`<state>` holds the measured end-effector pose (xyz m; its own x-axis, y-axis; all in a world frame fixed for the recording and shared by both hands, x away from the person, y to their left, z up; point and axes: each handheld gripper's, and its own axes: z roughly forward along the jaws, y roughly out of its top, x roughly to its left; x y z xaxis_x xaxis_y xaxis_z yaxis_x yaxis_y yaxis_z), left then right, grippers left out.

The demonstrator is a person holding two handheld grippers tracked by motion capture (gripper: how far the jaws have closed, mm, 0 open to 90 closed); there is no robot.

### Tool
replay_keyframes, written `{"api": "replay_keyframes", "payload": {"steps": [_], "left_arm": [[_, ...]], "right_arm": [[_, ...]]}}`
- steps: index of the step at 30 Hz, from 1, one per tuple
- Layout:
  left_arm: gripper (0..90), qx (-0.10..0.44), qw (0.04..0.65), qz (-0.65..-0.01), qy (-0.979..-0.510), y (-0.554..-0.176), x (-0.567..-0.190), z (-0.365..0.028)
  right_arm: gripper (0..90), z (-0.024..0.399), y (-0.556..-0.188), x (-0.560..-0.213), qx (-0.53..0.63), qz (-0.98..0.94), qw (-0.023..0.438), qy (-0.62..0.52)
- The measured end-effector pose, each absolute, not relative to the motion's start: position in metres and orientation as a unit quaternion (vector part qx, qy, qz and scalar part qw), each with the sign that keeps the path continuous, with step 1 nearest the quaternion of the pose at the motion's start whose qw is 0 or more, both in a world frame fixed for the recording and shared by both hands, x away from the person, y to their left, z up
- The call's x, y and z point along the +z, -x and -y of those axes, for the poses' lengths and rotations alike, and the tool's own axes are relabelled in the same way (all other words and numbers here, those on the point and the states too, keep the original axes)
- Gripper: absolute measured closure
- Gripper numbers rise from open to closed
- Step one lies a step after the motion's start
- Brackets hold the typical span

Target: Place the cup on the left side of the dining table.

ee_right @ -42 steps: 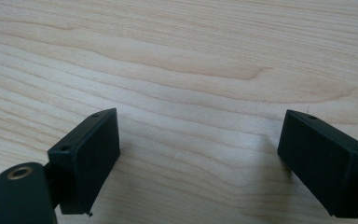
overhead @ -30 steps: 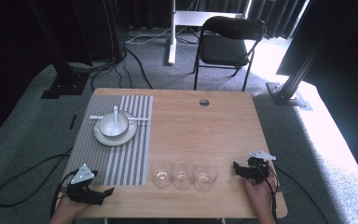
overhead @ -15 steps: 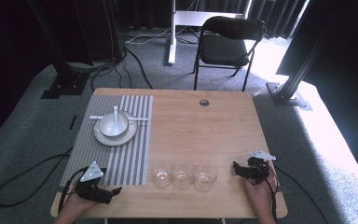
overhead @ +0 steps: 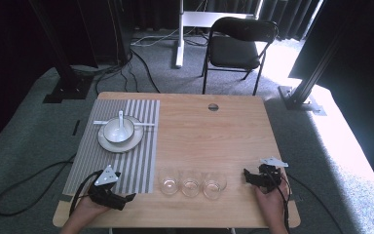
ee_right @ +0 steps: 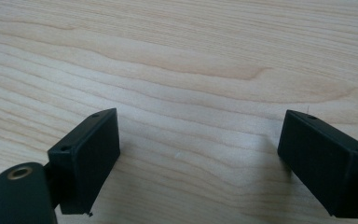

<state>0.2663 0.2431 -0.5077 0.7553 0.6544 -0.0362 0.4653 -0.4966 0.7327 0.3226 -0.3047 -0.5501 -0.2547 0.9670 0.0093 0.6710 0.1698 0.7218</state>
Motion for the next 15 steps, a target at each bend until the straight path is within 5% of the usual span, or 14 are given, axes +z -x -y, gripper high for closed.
{"api": "replay_keyframes", "payload": {"steps": [15], "left_arm": [[1.6, 0.127, 0.384, -0.299, -0.864, -0.276, -0.498, -0.221]], "right_arm": [[12.2, 0.305, -0.323, -0.550, 0.313, -0.727, 0.236, -0.563]]}}
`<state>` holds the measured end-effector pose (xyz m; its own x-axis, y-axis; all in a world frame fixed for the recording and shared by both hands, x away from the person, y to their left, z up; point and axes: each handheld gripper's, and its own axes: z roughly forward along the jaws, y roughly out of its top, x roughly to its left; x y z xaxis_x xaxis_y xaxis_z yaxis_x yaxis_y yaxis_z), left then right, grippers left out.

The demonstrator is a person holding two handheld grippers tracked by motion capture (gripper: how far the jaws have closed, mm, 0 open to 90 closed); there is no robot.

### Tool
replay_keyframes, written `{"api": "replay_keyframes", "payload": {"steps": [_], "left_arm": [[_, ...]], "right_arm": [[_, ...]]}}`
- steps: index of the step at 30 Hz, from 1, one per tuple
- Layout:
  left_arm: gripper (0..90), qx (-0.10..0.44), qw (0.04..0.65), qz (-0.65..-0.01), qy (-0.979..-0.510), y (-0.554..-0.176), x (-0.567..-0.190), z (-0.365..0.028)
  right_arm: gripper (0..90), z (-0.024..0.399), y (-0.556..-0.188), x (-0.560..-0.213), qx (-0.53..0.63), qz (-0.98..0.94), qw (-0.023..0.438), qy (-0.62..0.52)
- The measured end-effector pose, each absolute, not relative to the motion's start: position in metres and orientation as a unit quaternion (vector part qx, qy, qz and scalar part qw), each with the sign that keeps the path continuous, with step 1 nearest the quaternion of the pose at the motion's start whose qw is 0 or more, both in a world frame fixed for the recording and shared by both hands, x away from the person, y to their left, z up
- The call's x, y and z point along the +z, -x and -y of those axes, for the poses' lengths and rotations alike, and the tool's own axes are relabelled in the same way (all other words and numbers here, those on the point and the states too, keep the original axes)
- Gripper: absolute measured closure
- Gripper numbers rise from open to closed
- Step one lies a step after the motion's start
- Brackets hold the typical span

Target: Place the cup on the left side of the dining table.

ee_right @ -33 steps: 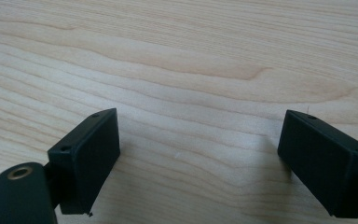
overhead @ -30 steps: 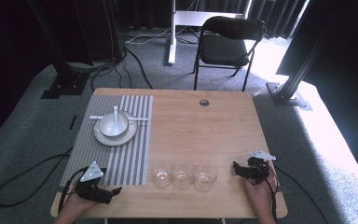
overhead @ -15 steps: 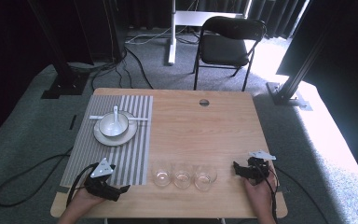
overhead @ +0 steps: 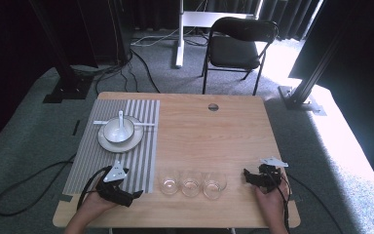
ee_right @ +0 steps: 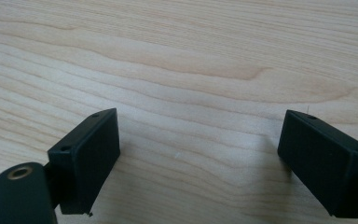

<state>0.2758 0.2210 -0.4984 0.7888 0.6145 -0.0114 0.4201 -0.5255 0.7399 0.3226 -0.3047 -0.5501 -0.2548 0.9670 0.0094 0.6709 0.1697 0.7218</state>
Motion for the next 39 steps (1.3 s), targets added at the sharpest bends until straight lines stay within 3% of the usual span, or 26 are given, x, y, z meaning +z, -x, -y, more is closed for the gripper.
{"api": "replay_keyframes", "payload": {"steps": [39], "left_arm": [[1.6, 0.110, 0.400, -0.205, -0.887, -0.292, -0.461, -0.146]], "right_arm": [[12.3, 0.305, -0.323, -0.550, 0.313, -0.728, 0.236, -0.563]]}}
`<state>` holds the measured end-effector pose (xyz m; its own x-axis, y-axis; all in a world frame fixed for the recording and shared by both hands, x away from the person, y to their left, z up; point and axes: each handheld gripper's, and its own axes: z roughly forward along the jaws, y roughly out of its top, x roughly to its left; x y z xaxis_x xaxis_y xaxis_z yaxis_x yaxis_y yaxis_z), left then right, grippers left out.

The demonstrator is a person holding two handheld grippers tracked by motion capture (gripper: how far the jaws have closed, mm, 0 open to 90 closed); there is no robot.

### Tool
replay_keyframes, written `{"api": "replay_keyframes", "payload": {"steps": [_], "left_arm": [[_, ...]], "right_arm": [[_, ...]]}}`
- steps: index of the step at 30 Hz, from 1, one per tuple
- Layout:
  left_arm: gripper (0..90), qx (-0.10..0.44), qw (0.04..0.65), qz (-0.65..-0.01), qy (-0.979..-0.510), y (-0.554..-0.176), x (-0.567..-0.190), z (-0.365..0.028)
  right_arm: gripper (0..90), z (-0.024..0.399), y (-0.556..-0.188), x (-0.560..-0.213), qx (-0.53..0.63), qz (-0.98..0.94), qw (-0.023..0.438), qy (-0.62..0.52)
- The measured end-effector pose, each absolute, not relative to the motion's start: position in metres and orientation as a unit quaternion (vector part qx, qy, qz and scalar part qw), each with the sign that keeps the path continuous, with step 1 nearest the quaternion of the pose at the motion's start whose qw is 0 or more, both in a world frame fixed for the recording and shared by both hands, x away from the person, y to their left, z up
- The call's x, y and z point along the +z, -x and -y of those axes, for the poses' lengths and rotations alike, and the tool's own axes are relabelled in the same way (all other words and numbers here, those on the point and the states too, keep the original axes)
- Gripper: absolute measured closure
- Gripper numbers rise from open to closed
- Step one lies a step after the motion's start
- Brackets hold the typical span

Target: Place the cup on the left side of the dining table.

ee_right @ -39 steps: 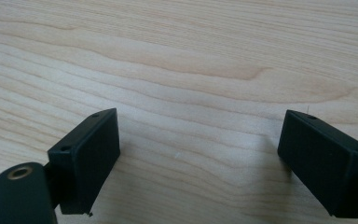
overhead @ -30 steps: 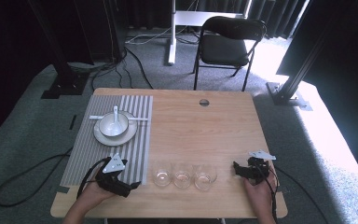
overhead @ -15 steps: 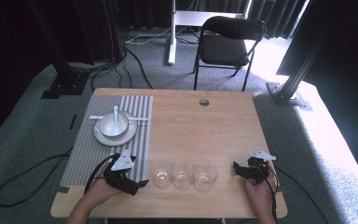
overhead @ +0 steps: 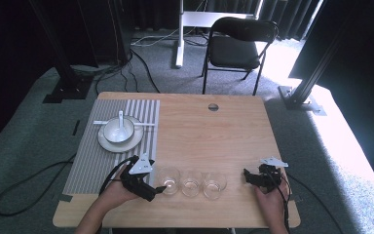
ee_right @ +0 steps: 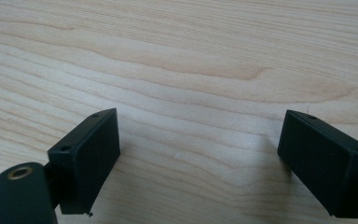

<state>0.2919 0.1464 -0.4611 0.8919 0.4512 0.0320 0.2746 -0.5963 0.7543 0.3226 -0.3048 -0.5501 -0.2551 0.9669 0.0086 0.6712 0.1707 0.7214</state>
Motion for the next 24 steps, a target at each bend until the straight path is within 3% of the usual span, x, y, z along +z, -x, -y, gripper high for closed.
{"api": "replay_keyframes", "payload": {"steps": [24], "left_arm": [[1.6, 0.091, 0.383, -0.160, -0.905, -0.306, -0.453, -0.093]], "right_arm": [[12.2, 0.305, -0.323, -0.550, 0.314, -0.728, 0.237, -0.562]]}}
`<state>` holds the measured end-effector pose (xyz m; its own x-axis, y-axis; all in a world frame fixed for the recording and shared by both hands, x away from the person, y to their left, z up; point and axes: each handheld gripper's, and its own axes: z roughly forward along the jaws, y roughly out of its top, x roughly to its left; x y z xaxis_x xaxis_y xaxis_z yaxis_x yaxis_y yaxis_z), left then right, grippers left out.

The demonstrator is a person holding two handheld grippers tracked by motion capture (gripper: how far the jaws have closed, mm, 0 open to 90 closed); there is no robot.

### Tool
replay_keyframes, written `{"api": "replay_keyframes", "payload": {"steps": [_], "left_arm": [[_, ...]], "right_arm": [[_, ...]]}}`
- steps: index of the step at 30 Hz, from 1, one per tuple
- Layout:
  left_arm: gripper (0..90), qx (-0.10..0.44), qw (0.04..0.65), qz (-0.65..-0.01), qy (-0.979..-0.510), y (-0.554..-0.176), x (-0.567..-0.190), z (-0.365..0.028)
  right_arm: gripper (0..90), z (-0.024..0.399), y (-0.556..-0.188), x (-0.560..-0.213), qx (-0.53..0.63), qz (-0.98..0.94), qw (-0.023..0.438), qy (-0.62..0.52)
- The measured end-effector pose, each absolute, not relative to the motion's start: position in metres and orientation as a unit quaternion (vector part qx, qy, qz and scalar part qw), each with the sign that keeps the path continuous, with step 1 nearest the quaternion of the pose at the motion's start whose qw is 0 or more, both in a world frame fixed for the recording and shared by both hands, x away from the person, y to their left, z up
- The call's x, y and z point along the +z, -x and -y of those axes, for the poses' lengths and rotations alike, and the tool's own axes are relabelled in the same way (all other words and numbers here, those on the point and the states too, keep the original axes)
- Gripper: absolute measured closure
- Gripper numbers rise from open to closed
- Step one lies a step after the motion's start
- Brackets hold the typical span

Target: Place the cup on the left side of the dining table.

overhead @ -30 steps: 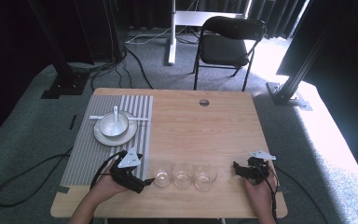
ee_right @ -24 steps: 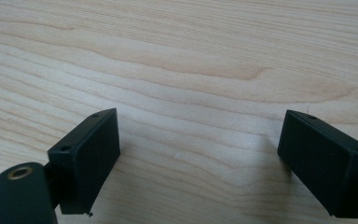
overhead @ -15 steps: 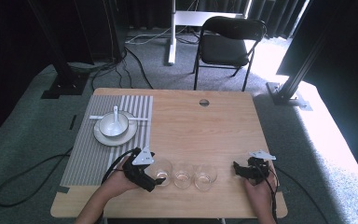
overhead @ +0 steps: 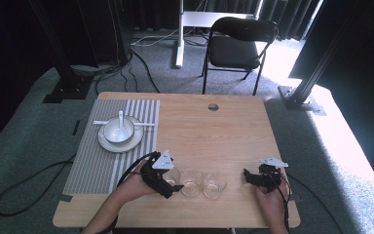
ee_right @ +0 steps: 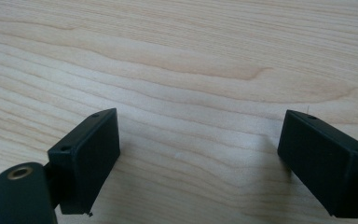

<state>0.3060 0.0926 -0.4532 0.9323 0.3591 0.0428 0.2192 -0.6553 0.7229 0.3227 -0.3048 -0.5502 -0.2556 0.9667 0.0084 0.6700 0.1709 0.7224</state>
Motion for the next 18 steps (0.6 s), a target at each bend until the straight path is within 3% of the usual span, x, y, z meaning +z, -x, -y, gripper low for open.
{"api": "replay_keyframes", "payload": {"steps": [18], "left_arm": [[1.7, 0.083, 0.385, -0.129, -0.910, -0.309, -0.442, -0.055]], "right_arm": [[12.2, 0.305, -0.323, -0.550, 0.313, -0.728, 0.237, -0.562]]}}
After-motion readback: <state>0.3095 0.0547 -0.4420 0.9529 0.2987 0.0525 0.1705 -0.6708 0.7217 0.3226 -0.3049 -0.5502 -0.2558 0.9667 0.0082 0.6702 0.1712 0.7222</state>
